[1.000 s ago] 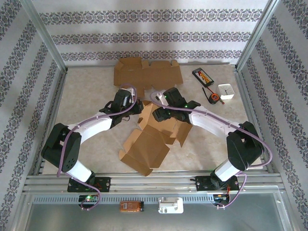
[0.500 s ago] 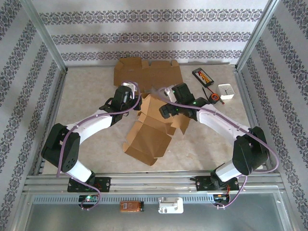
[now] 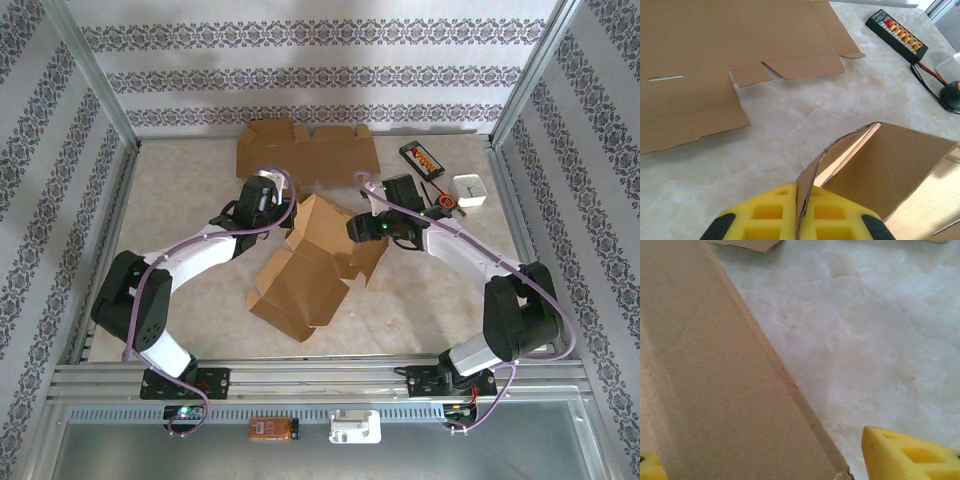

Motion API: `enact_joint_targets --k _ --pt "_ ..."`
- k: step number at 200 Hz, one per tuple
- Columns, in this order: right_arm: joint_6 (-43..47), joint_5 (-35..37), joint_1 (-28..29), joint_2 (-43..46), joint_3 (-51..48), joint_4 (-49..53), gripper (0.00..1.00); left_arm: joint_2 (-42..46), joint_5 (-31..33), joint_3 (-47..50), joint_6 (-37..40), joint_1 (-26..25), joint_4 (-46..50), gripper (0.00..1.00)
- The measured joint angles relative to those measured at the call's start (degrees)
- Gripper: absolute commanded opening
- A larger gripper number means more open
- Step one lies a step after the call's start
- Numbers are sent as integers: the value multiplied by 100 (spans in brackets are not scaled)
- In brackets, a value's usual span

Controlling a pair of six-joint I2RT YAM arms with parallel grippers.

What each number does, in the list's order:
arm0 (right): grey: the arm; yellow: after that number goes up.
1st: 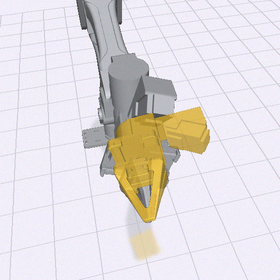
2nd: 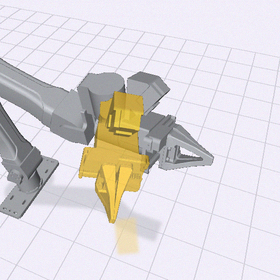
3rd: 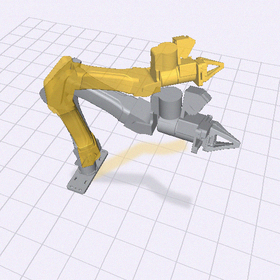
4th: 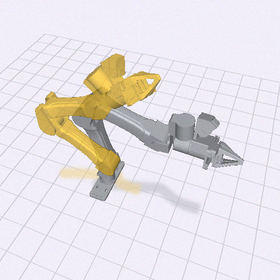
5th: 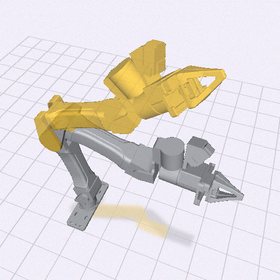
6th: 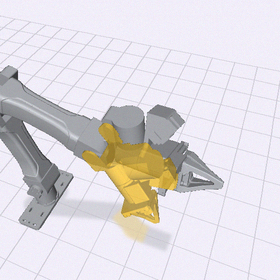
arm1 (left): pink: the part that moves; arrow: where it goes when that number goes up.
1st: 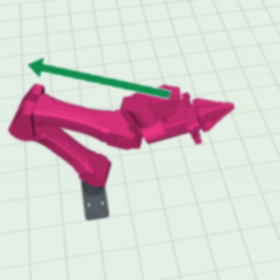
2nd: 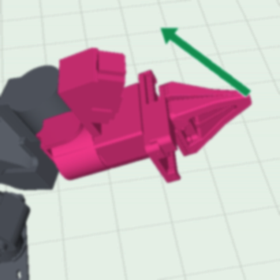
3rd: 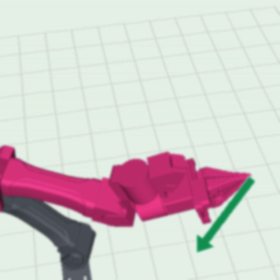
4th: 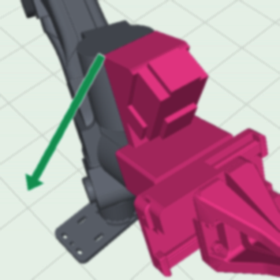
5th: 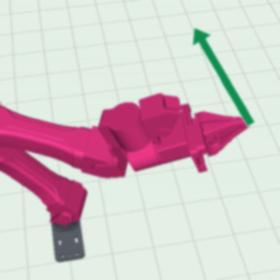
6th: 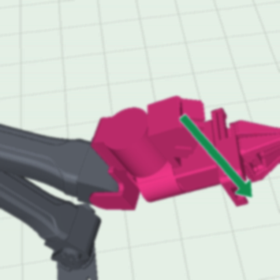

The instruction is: Fold the paper box

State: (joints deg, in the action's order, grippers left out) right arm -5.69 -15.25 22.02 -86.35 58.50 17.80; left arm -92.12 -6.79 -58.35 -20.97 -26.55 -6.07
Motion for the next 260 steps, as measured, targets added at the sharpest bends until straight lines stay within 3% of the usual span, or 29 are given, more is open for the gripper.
enact_joint_targets --k 47,57,73,90,106,174,205,235,260 --pt "42 809 365 48 -243 -240 63 -9 -26 -55 0 2 -4 0" --pt "22 885 376 114 -367 -345 69 -9 -28 -76 0 2 -4 0" --pt "-63 905 343 199 -540 -420 90 -9 -31 -101 0 4 -20 0" --pt "-79 815 278 219 -634 -442 94 -9 -46 -105 -2 4 -33 0" --pt "-105 658 214 221 -675 -444 89 -11 -52 -105 0 4 -42 0" --pt "-157 315 170 221 -684 -501 51 -11 -66 -105 -4 4 -42 0" --pt "-105 345 188 240 -704 -551 43 -11 -129 -105 -7 4 -50 0" --pt "238 866 463 420 -704 -566 33 -63 -376 -129 -59 4 -111 0" --pt "647 1897 872 525 -704 -649 27 -83 -527 -170 -208 4 -142 0"
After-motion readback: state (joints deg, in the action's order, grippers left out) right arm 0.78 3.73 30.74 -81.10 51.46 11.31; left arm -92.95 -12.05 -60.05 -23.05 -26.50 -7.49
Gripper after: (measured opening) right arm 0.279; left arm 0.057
